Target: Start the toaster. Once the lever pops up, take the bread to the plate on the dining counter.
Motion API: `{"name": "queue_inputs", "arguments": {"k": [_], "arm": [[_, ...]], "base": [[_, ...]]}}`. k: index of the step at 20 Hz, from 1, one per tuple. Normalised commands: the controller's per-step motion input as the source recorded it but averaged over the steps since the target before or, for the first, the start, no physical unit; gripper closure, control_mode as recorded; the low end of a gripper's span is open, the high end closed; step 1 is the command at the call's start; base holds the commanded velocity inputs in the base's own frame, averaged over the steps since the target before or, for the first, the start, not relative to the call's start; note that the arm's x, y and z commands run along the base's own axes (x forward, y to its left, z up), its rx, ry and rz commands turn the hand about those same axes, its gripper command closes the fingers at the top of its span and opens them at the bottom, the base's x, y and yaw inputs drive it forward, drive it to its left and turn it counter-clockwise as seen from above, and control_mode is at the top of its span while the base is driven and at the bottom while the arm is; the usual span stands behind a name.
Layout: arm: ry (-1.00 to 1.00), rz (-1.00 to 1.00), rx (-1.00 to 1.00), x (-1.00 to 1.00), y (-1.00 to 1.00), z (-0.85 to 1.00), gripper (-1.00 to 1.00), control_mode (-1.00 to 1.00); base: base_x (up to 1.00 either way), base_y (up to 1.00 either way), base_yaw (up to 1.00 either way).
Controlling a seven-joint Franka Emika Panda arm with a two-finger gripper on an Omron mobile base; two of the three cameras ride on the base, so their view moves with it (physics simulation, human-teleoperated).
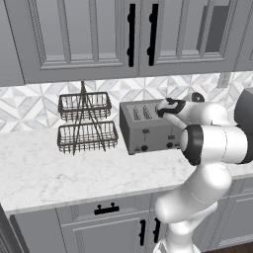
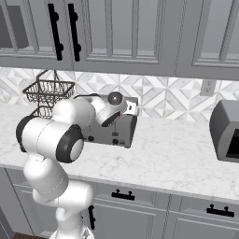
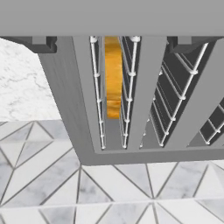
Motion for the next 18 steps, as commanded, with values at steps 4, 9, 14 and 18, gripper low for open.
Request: {"name": "queue_inputs", "arguments": {"k": [4, 9, 14, 18], "arm": [[0.0, 0.0, 0.0, 0.0, 0.0, 0.0, -1.0, -1.0], [0.0, 0.0, 0.0, 0.0, 0.0, 0.0, -1.0, -1.0], [0.0, 0.0, 0.0, 0.0, 0.0, 0.0, -1.0, -1.0], [0.0, 0.0, 0.0, 0.0, 0.0, 0.0, -1.0, -1.0]], "base": [[0.0, 0.0, 0.0], [0.0, 0.0, 0.0], [0.0, 0.0, 0.0], [0.0, 0.0, 0.0]]}}
